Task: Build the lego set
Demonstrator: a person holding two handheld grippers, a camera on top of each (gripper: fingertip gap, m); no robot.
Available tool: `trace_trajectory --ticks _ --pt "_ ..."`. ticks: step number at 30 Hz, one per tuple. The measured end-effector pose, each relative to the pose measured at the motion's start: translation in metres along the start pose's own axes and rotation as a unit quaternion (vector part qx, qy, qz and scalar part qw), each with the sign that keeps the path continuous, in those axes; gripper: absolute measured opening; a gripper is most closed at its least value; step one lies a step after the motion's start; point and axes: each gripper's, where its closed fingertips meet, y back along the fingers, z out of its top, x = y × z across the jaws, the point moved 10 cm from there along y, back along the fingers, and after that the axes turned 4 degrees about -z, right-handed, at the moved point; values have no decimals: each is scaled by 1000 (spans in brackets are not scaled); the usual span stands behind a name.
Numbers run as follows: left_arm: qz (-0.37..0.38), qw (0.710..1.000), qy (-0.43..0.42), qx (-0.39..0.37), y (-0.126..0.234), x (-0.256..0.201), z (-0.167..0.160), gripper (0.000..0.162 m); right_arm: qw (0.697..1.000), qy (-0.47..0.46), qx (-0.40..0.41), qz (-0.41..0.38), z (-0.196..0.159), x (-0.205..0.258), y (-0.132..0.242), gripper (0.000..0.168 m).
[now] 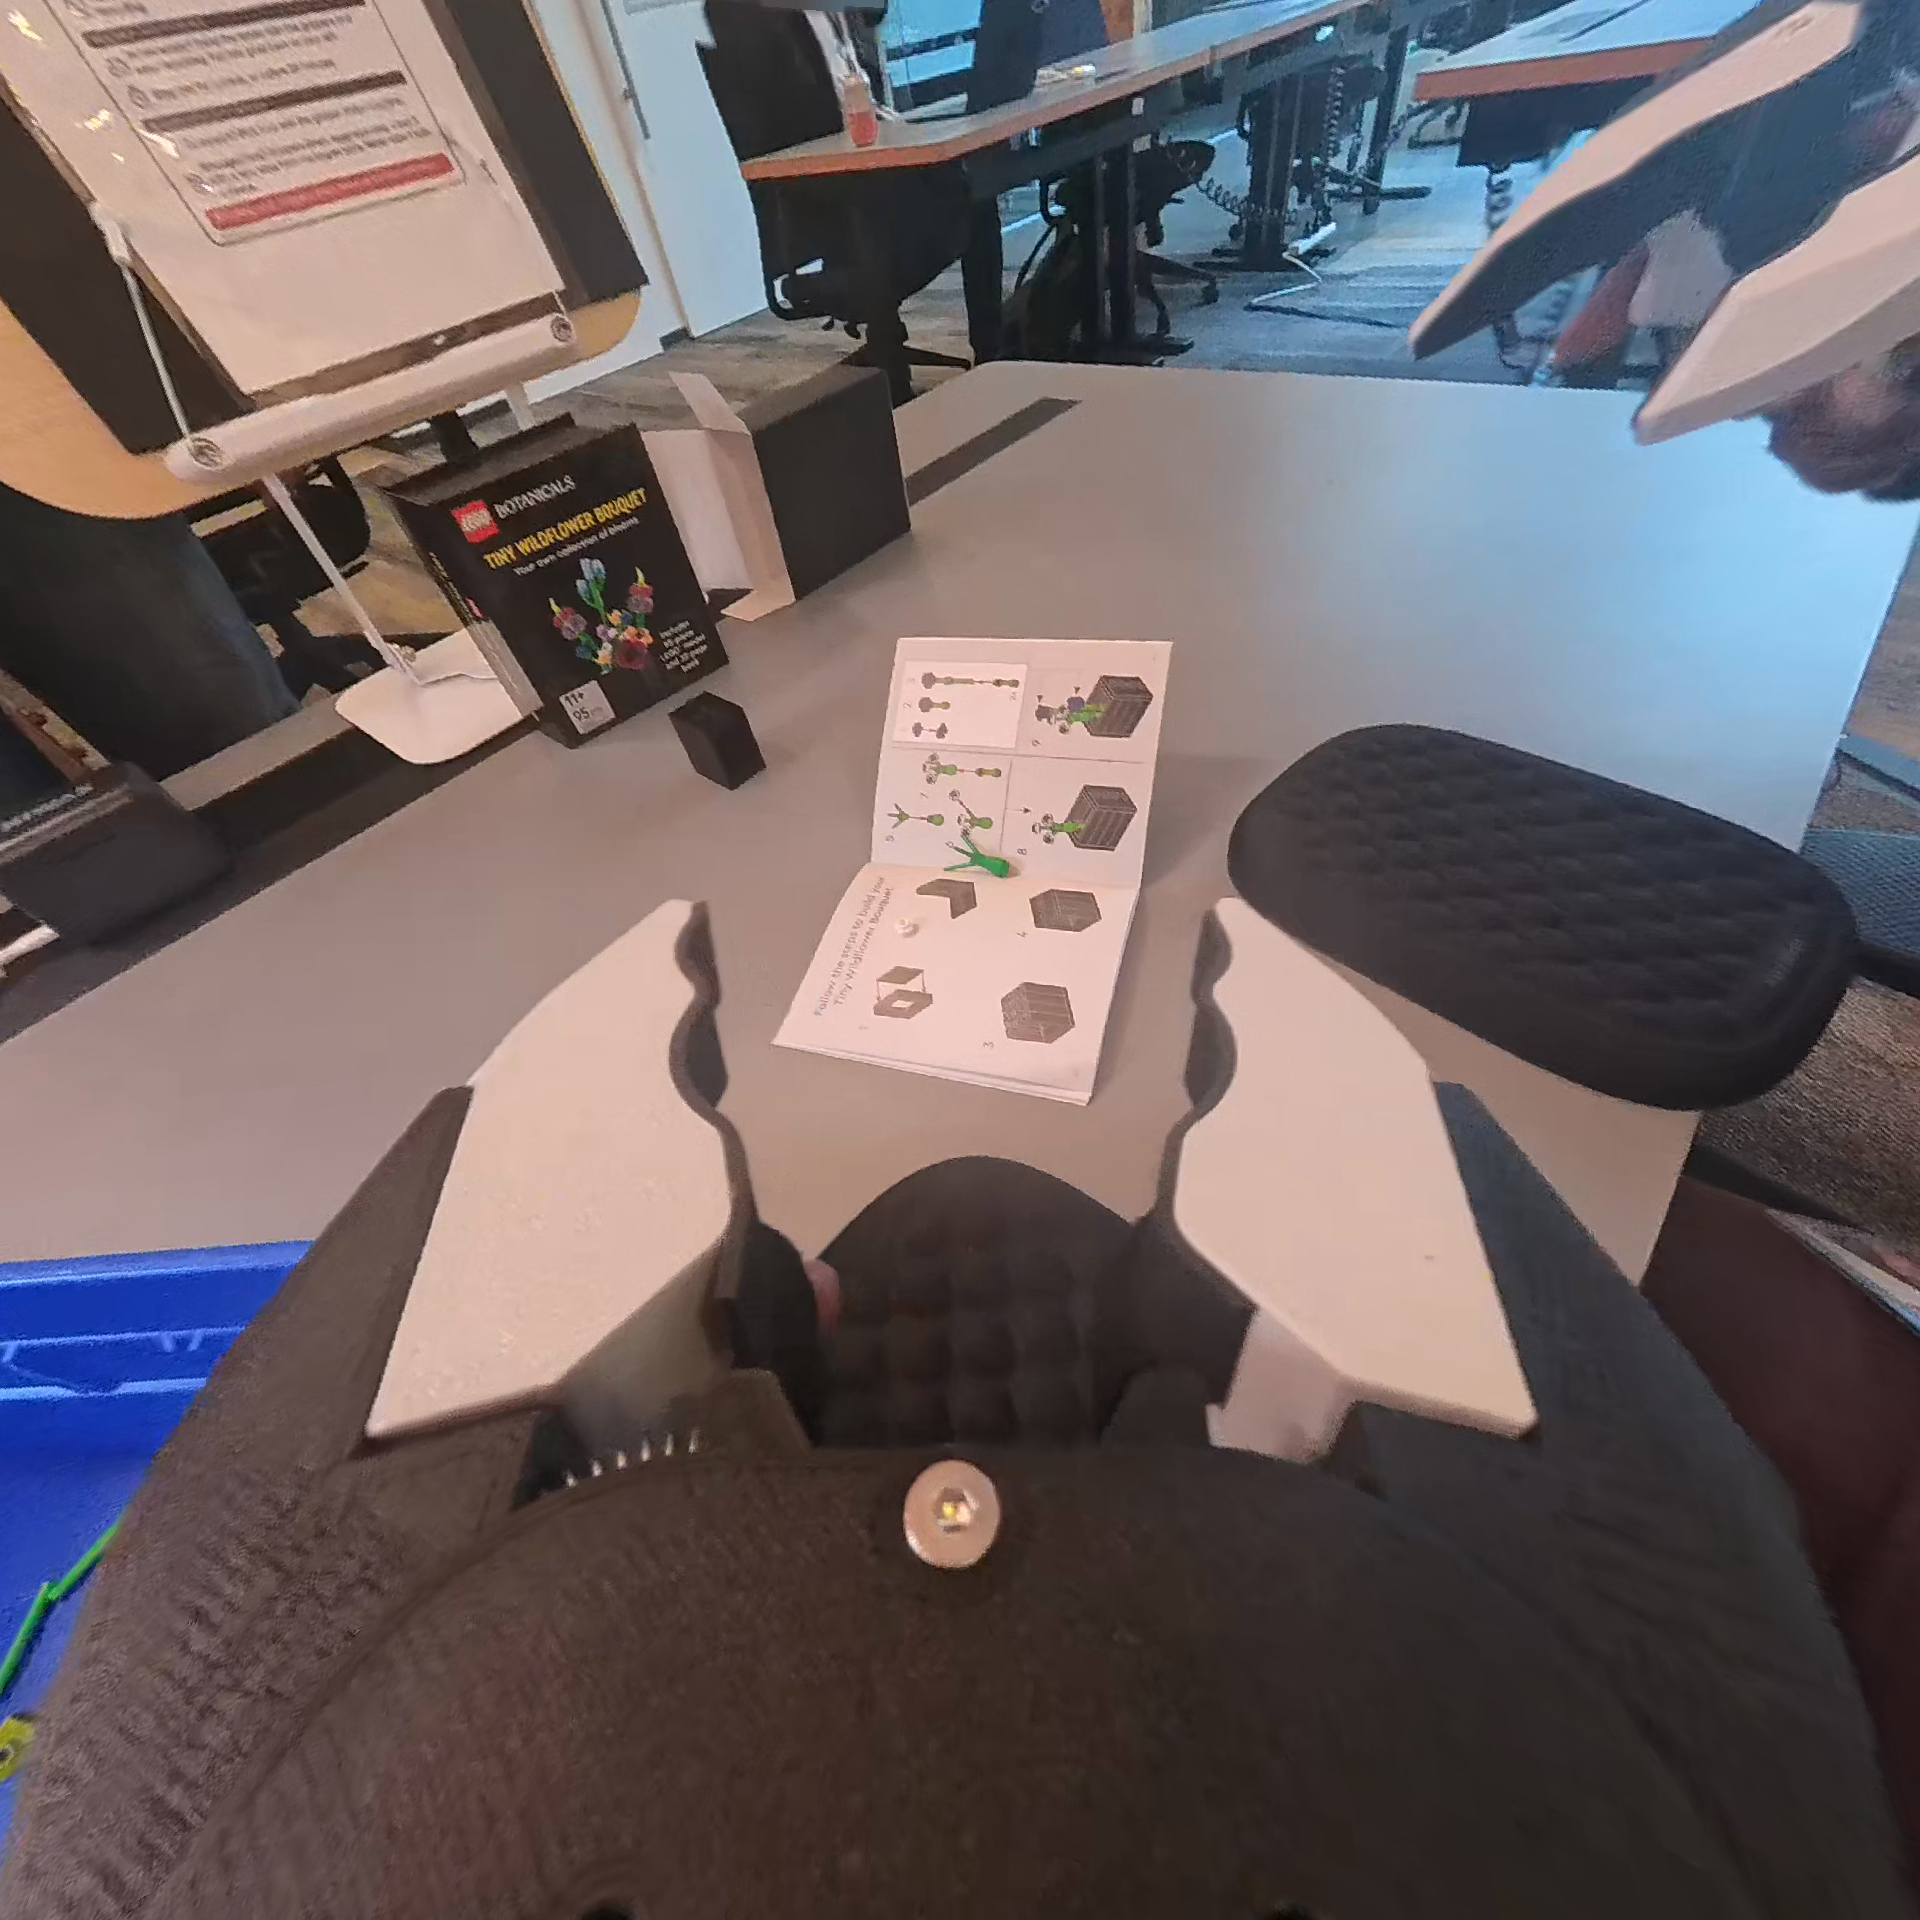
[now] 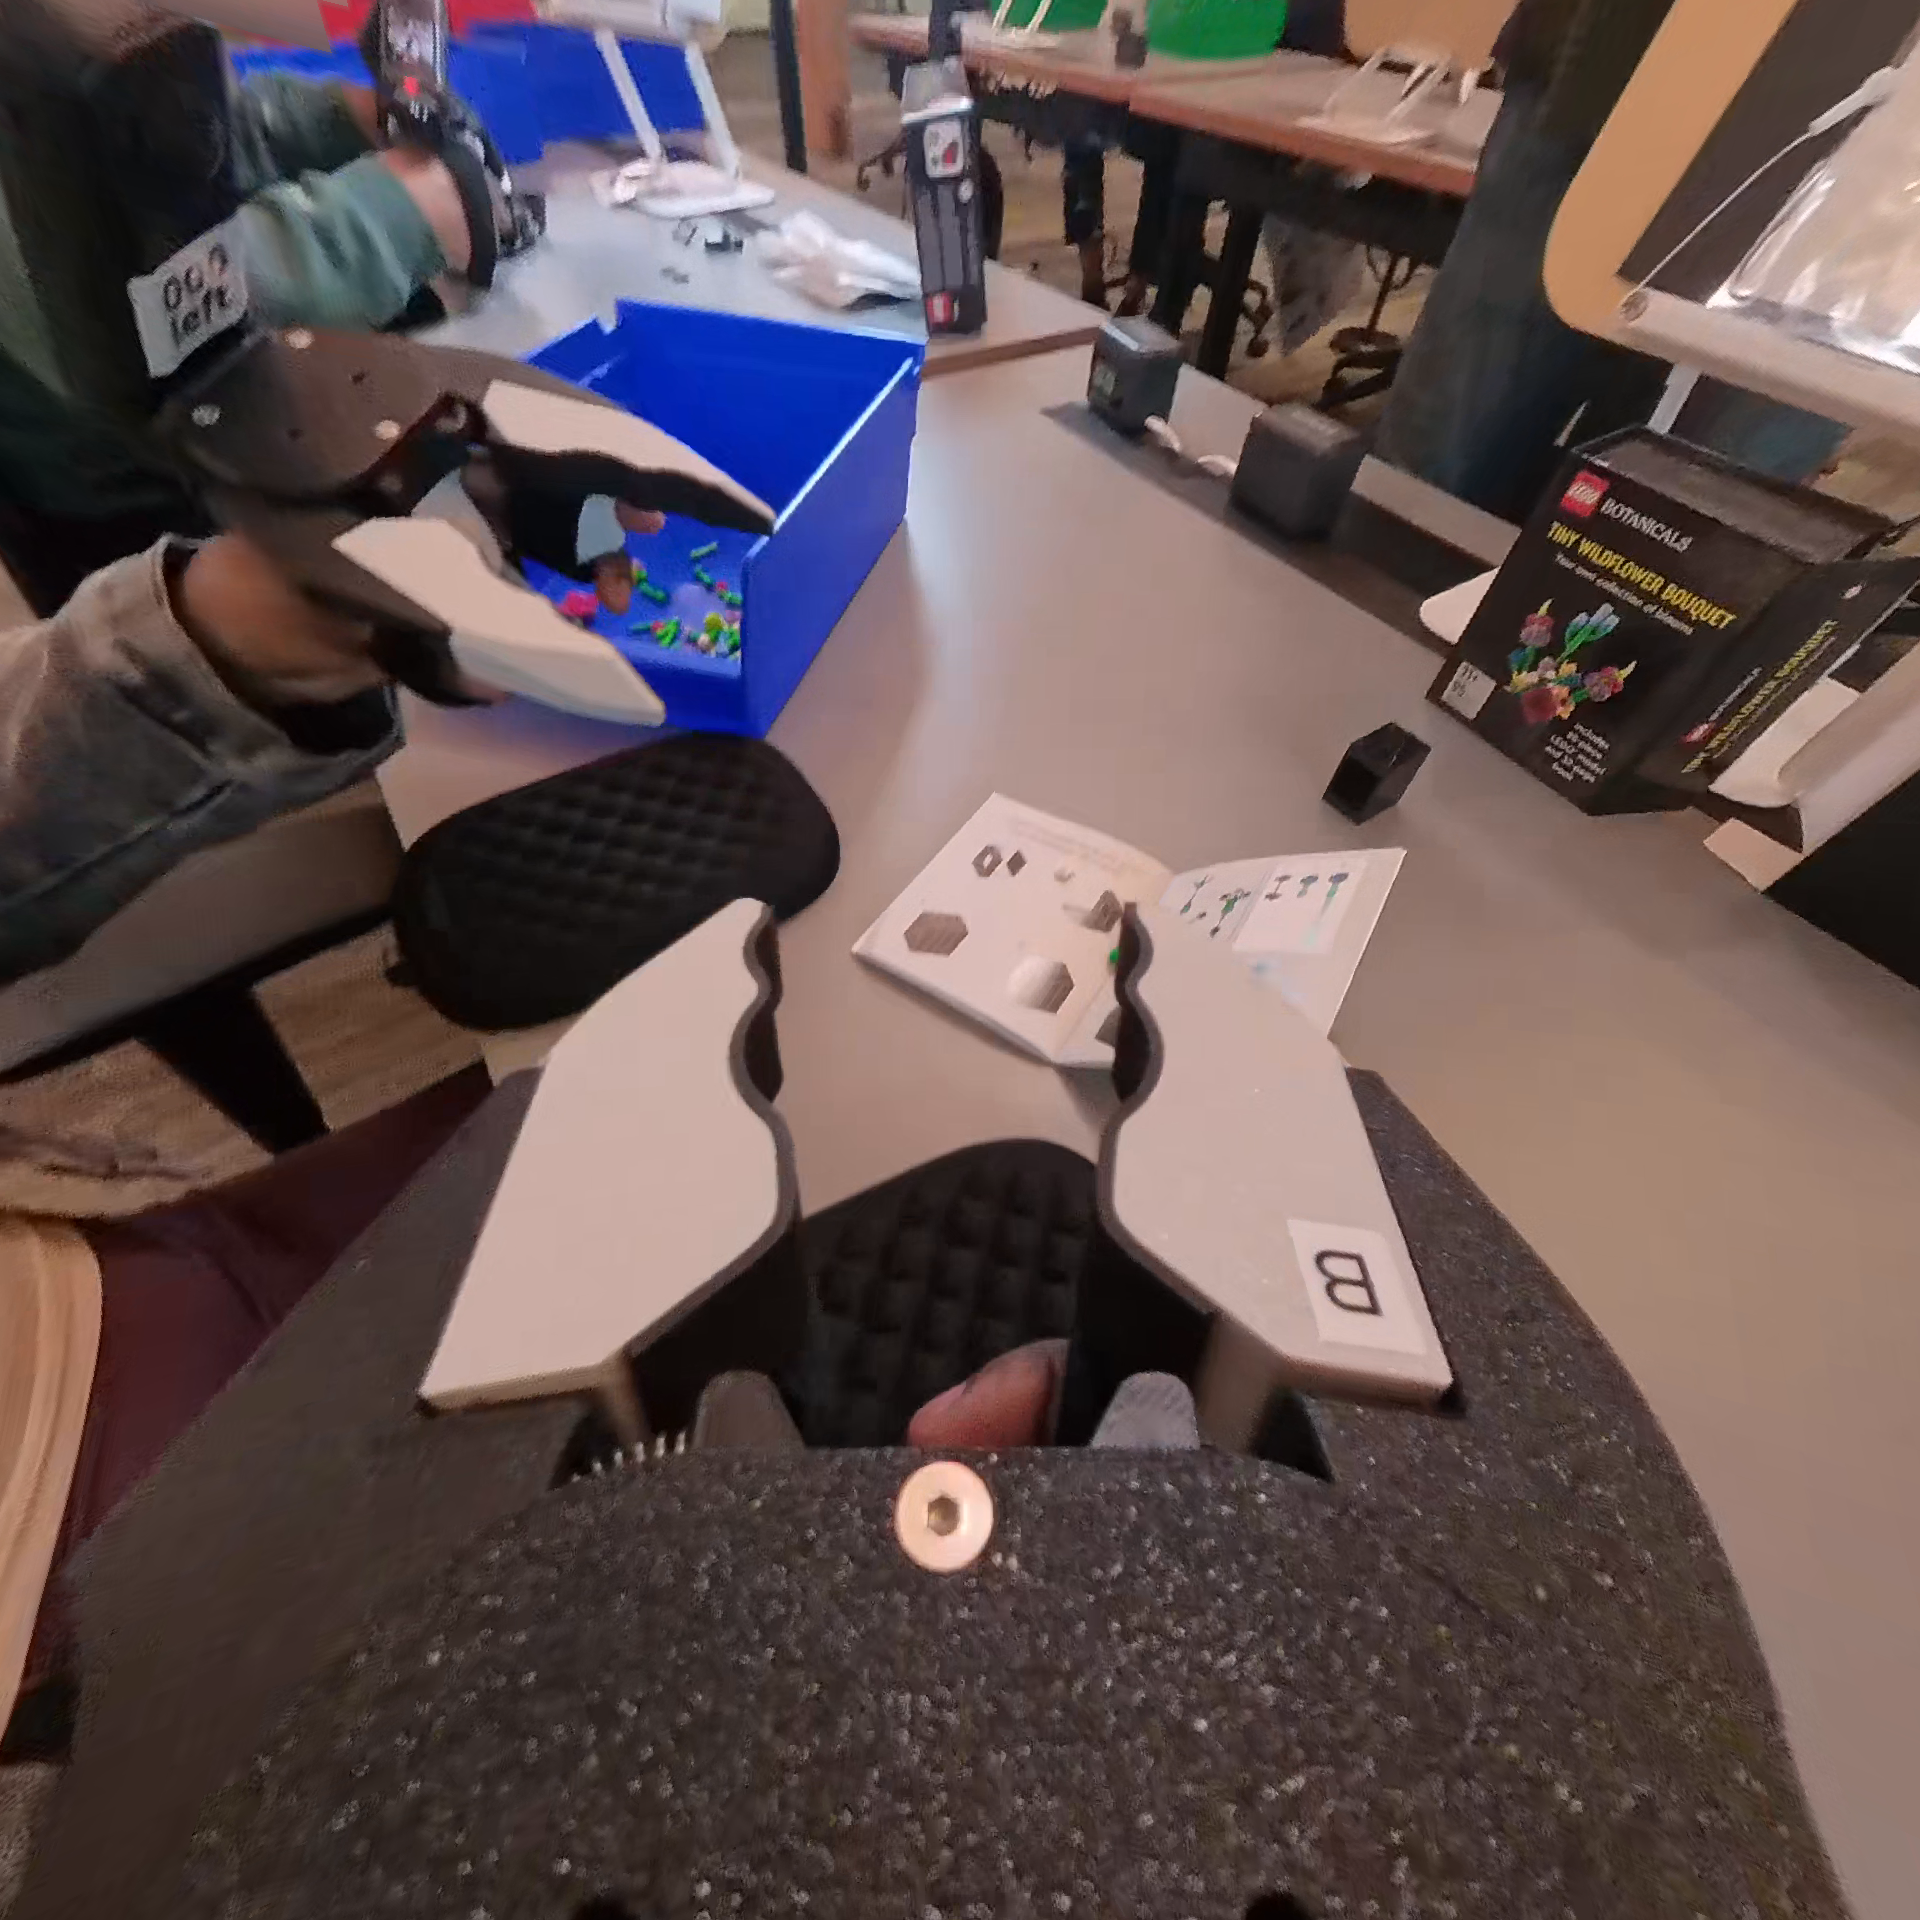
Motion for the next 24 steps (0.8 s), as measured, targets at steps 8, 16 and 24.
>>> trace_trajectory --ticks 8,16,24 --pt "35 999 15 8 2 5 -1 129 998 18 20 -58 -12 -6 -21 109" --pt "31 999 13 13 0 7 -1 132 997 36 36 -66 -20 -1 -36 118" --pt "11 999 23 19 -6 18 3 132 999 7 18 -33 -19 -13 -56 116"
